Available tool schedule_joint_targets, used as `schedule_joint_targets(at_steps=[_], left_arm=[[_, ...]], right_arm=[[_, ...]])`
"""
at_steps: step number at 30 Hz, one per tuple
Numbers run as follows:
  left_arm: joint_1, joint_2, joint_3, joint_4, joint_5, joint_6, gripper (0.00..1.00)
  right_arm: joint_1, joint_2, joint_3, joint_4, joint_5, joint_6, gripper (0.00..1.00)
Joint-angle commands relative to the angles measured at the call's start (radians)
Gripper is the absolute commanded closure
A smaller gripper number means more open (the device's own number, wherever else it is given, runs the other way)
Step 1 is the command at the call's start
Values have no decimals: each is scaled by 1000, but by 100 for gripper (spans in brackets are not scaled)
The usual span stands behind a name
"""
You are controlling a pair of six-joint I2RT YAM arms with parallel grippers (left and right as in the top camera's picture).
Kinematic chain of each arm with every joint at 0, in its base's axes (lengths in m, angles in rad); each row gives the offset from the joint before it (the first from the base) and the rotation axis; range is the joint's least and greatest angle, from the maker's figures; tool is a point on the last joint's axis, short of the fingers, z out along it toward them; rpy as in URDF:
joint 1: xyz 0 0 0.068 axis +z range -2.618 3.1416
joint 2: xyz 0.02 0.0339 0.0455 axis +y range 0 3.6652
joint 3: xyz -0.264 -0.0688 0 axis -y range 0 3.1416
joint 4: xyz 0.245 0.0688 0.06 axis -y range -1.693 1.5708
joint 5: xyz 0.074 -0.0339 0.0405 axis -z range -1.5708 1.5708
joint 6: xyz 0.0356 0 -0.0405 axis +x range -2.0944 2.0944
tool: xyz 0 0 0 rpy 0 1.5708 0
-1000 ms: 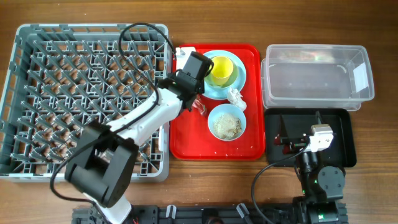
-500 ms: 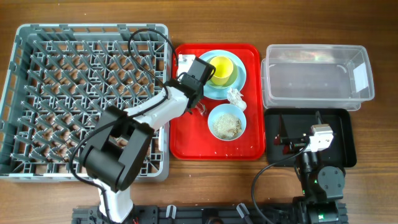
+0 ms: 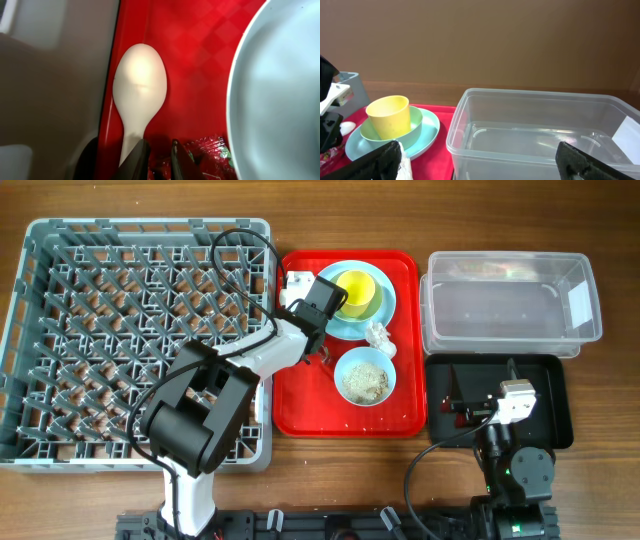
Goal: Sort waste into correct bins and load items into the dishwasher rack
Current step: 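Move the left gripper back to the tray and grasp the white spoon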
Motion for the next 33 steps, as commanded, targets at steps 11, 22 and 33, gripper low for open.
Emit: schedule_joint_targets(at_steps=[11, 22, 33], left_arm=[[-30, -51, 32, -13, -102, 31, 85], [24, 19, 32, 8, -58, 31, 88], [23, 19, 31, -33, 41, 30, 88]], right_arm=[[3, -2, -1, 6, -9, -10, 0], [3, -2, -1, 6, -9, -10, 0], [3, -2, -1, 6, -9, -10, 0]])
